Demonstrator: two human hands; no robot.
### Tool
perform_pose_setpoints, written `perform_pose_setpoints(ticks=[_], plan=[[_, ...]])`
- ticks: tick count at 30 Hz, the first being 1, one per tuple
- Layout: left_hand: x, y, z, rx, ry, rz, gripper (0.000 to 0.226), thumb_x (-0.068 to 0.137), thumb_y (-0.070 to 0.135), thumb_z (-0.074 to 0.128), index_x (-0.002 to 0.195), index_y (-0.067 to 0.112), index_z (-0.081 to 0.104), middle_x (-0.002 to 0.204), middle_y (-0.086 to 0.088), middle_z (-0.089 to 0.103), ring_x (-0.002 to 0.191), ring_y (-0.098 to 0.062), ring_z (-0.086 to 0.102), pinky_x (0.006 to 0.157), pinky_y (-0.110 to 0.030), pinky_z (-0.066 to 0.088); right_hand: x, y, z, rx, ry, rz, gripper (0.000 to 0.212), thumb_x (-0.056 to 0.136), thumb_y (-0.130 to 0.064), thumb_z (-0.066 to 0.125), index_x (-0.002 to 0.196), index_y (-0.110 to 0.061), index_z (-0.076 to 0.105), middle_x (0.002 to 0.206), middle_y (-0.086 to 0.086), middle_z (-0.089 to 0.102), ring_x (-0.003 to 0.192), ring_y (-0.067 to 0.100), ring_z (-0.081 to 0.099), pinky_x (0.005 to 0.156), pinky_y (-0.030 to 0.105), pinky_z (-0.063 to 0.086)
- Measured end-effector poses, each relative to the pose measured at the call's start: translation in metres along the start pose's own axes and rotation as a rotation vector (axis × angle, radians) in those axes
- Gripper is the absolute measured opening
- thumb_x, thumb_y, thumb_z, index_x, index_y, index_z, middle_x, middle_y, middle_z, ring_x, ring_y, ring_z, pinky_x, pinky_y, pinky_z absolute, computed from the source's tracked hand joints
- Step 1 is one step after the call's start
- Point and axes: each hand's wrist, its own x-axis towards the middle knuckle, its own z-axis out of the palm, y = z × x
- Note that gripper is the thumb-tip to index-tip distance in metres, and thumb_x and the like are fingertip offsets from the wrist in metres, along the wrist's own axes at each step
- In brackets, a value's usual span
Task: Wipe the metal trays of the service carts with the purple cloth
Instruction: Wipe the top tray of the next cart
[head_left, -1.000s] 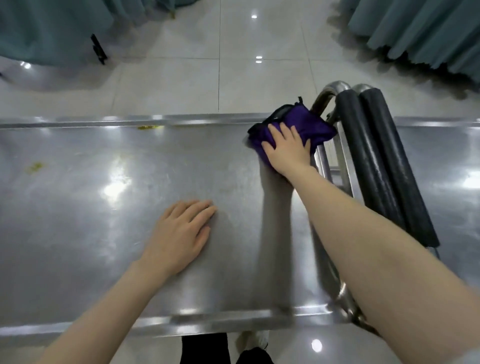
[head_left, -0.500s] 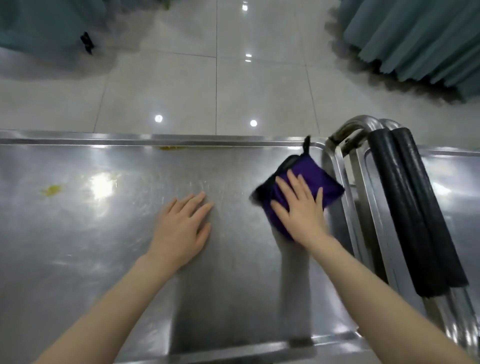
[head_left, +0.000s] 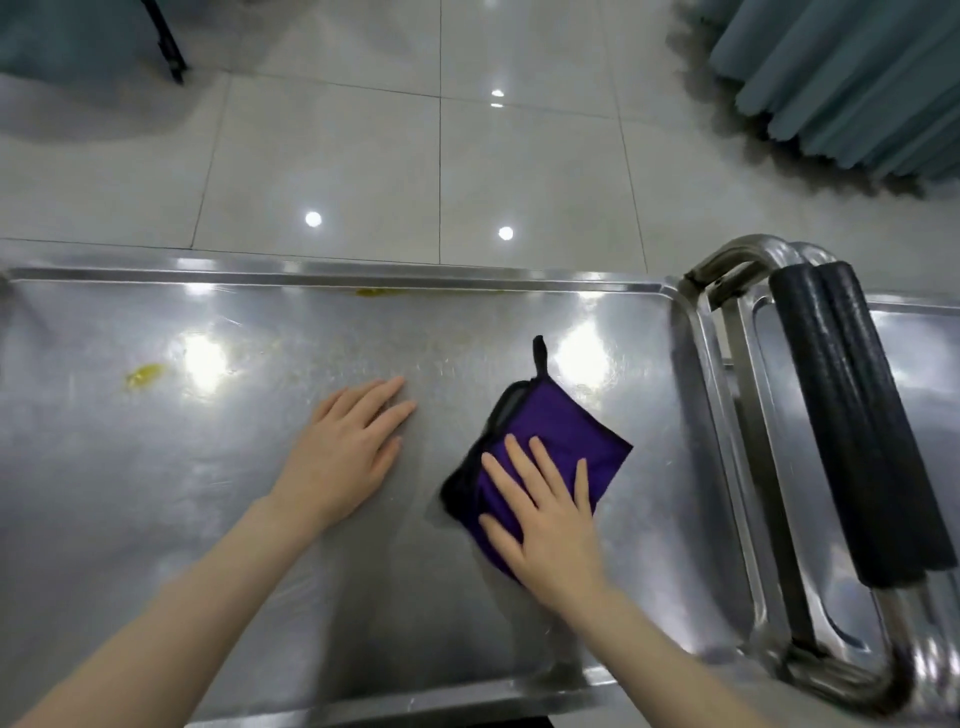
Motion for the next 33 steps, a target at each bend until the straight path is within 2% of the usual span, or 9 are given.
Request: perform_pose_setpoints(ticks=[4,8,11,15,19,22,26,29,33], plan=[[-0.01,0.002,0.003,0.01,-0.022,-0.052,0.057,0.093,0.039,0.023,0.142,0.02,0.046,0.153,-0.003,0.037,0.138,-0.024,0.038,0.111,-0.042,0.031,0.056,0.019,-0.016,-0.006,0.006,0.044,0.061,0.094,-0.058,0.036,0.15,-0.039,0.026,0.16,-0.009,0.018,0.149,0.017,0.011,0.115,0.063,0.01],[-0.016,0.004,0.005,-0.041,0.003,-0.113,0.049,0.092,0.032,0.041,0.137,0.017,0.052,0.148,-0.004,0.044,0.13,-0.028,0.047,0.106,-0.042,0.037,0.168,0.045,-0.042,0.102,0.002,0.299,0.059,0.097,-0.059,0.03,0.151,-0.04,0.018,0.162,-0.01,0.009,0.149,0.017,0.002,0.114,0.064,-0.002],[-0.033,-0.005,0.006,-0.042,-0.007,-0.146,0.045,0.094,0.023,0.055,0.139,0.017,0.051,0.149,-0.003,0.042,0.132,-0.029,0.044,0.107,-0.044,0.037,0.201,0.036,-0.043,0.137,-0.003,0.332,0.059,0.098,-0.057,0.028,0.153,-0.038,0.015,0.163,-0.009,0.005,0.149,0.019,-0.001,0.111,0.067,-0.004],[-0.052,-0.014,0.002,0.004,-0.064,-0.146,0.052,0.095,0.025,0.055,0.145,0.02,0.041,0.155,-0.001,0.031,0.14,-0.026,0.033,0.112,-0.043,0.032,0.135,-0.001,-0.023,0.065,0.001,0.056,0.059,0.097,-0.056,0.032,0.152,-0.036,0.023,0.161,-0.008,0.016,0.149,0.018,0.006,0.112,0.063,-0.005],[-0.048,-0.011,0.0,0.026,-0.09,-0.167,0.054,0.098,0.035,0.047,0.148,0.025,0.033,0.158,0.004,0.024,0.143,-0.022,0.026,0.116,-0.04,0.026,0.03,-0.027,-0.002,0.017,-0.023,-0.238,0.06,0.094,-0.058,0.035,0.149,-0.035,0.031,0.158,-0.007,0.026,0.148,0.019,0.016,0.113,0.065,0.007],[-0.051,-0.009,0.006,0.028,-0.087,-0.178,0.057,0.098,0.038,0.044,0.151,0.027,0.026,0.16,0.005,0.017,0.146,-0.019,0.018,0.119,-0.037,0.019,0.018,-0.022,0.001,0.002,-0.071,-0.321,0.06,0.093,-0.059,0.037,0.148,-0.037,0.032,0.158,-0.008,0.026,0.148,0.019,0.018,0.114,0.064,0.01],[-0.054,-0.011,0.012,0.028,-0.079,-0.181,0.058,0.099,0.04,0.04,0.152,0.029,0.018,0.161,0.008,0.008,0.148,-0.017,0.011,0.12,-0.037,0.014,0.103,-0.007,-0.02,0.015,-0.073,-0.111,0.061,0.093,-0.059,0.035,0.15,-0.042,0.023,0.161,-0.012,0.014,0.149,0.015,0.005,0.116,0.06,-0.002],[-0.055,-0.021,0.011,0.028,-0.08,-0.145,0.055,0.098,0.043,0.035,0.151,0.029,0.026,0.16,0.007,0.015,0.146,-0.017,0.018,0.117,-0.036,0.021,0.184,-0.005,-0.034,0.088,-0.033,0.097,0.059,0.097,-0.058,0.032,0.151,-0.04,0.021,0.161,-0.012,0.011,0.149,0.015,0.002,0.115,0.062,-0.004],[-0.068,-0.059,0.0,-0.006,-0.102,-0.085,0.064,0.088,0.051,0.028,0.147,0.027,0.036,0.158,0.005,0.025,0.142,-0.02,0.028,0.114,-0.037,0.026,0.216,-0.05,-0.025,0.074,-0.018,0.09,0.058,0.098,-0.057,0.029,0.152,-0.037,0.021,0.162,-0.011,0.011,0.149,0.016,0.001,0.112,0.065,-0.006]])
